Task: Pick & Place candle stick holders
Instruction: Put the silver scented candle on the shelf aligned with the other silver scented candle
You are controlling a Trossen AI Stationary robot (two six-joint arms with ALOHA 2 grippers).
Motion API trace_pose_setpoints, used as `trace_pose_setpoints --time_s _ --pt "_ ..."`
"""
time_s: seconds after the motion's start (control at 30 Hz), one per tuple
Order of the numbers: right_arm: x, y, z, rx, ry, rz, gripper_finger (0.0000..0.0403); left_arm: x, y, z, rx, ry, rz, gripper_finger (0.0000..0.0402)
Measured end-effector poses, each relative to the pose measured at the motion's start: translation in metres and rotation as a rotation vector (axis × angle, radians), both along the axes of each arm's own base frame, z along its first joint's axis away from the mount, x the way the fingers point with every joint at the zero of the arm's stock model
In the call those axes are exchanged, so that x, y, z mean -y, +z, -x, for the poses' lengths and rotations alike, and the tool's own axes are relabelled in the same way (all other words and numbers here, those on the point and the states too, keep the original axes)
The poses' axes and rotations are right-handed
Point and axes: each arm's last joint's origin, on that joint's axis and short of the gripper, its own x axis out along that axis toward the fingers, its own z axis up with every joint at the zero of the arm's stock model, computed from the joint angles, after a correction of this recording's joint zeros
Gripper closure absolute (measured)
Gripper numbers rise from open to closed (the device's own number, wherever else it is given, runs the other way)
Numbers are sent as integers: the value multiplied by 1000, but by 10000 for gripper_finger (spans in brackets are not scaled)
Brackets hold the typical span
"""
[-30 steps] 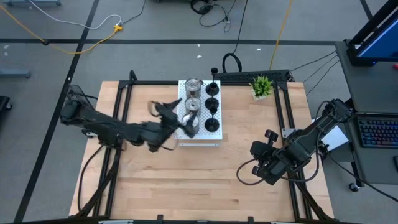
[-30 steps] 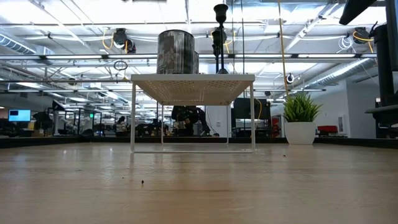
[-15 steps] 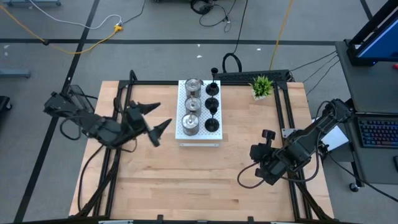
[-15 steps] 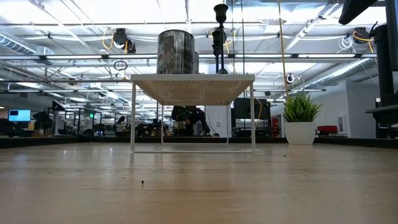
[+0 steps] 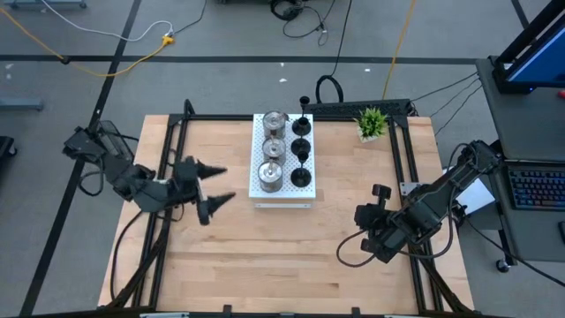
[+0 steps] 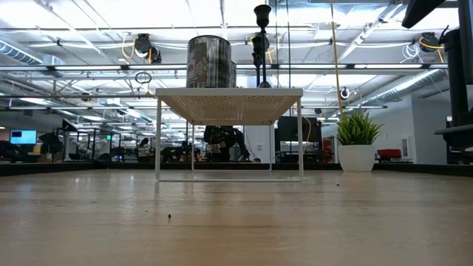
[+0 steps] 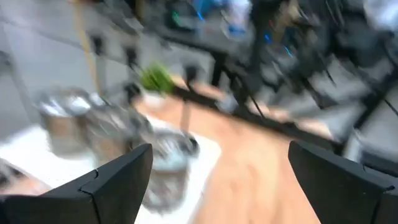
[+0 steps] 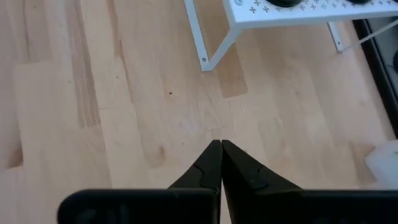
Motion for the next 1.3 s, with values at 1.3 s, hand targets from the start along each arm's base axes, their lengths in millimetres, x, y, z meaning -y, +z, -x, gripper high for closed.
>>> trace_pose_setpoints --time_s 1.3 --pt "-5 2 -6 64 14 -52 403 -80 -89 -66 -340 269 18 23"
